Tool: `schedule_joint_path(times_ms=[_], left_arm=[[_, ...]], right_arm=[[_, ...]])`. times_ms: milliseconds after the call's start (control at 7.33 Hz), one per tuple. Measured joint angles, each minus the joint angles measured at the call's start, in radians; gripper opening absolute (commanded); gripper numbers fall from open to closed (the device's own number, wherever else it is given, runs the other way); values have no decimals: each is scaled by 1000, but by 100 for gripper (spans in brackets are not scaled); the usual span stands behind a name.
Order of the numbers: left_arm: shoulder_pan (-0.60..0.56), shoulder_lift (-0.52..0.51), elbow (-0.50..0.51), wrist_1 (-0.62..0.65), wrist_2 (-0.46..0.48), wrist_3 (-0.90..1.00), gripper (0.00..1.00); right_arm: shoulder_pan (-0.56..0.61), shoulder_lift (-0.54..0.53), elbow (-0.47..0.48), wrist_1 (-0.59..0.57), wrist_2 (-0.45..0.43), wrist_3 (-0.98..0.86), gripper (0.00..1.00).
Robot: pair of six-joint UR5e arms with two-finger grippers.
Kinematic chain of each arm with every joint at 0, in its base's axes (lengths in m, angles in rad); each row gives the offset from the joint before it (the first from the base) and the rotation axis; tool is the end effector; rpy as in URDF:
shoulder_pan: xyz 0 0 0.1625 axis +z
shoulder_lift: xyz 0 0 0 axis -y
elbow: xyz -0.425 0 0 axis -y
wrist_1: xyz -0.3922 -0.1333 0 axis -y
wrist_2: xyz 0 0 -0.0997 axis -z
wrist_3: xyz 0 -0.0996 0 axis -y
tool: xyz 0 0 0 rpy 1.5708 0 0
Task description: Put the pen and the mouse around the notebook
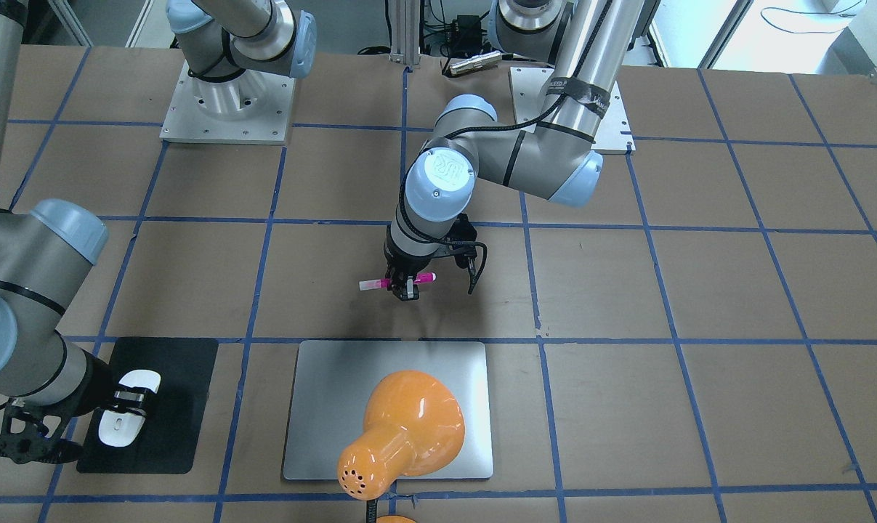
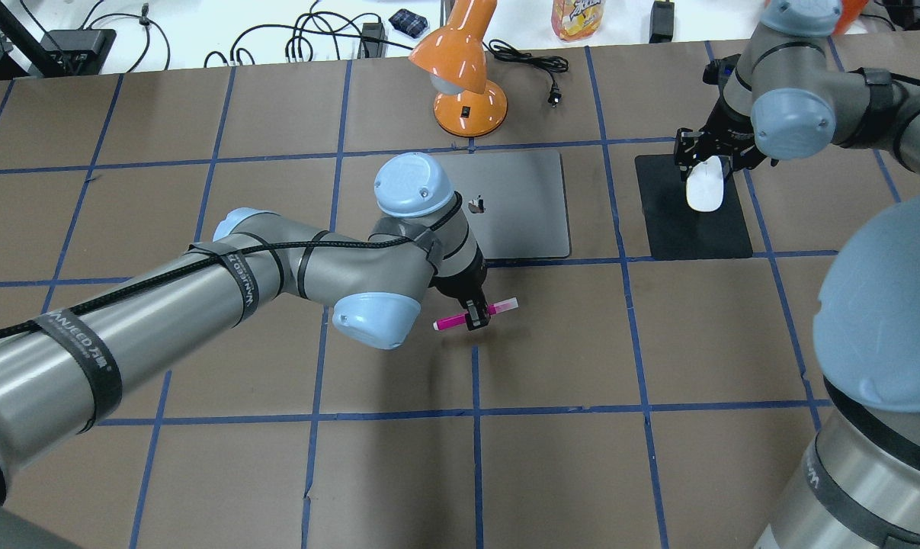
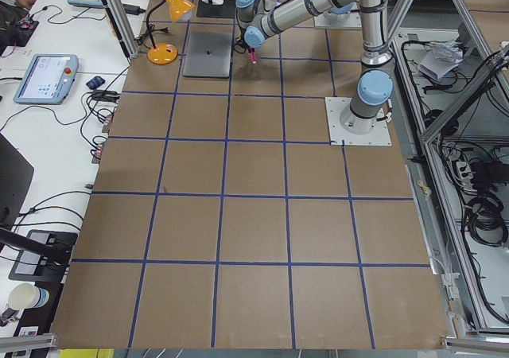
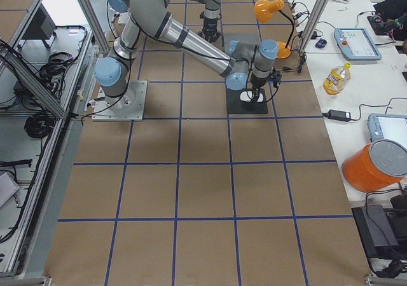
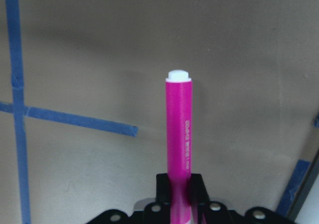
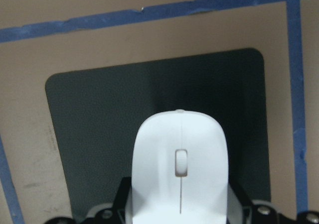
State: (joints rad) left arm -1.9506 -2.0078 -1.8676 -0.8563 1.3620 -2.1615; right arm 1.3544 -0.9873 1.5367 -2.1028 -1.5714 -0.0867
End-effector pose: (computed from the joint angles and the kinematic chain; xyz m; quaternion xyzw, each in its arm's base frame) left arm -0.3539 -0.4713 0.1856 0.7740 -0.6245 -0.1024 0.0216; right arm -0.0130 -0.6796 0.2111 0.0648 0.9979 0.0086 0.0010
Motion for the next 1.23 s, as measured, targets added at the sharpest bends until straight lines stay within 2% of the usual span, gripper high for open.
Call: schedule_joint_path(times_ms=[136, 273, 409, 545, 682, 955, 1227], left_arm=[[-9, -12, 0, -8, 16, -3, 17], [-15, -16, -1, -14, 26, 0, 30], [-18, -19, -2, -15, 43, 10, 84], [-21, -18, -3, -14, 70, 43, 96], [-22, -6, -3, -12, 91, 94, 100], [-20, 13, -2, -5, 105, 137, 100], [5, 39, 23, -3, 104, 183, 100]], right_arm=[[3, -1, 23, -5, -10, -7, 36], [5, -1, 49, -13, -13, -13, 49], [6, 0, 63, -17, -12, -16, 96], [6, 0, 68, -18, -9, -17, 100], [7, -3, 67, -17, -8, -15, 100], [19, -49, 48, 3, -9, -5, 100], [87, -163, 7, 148, -14, 35, 100]])
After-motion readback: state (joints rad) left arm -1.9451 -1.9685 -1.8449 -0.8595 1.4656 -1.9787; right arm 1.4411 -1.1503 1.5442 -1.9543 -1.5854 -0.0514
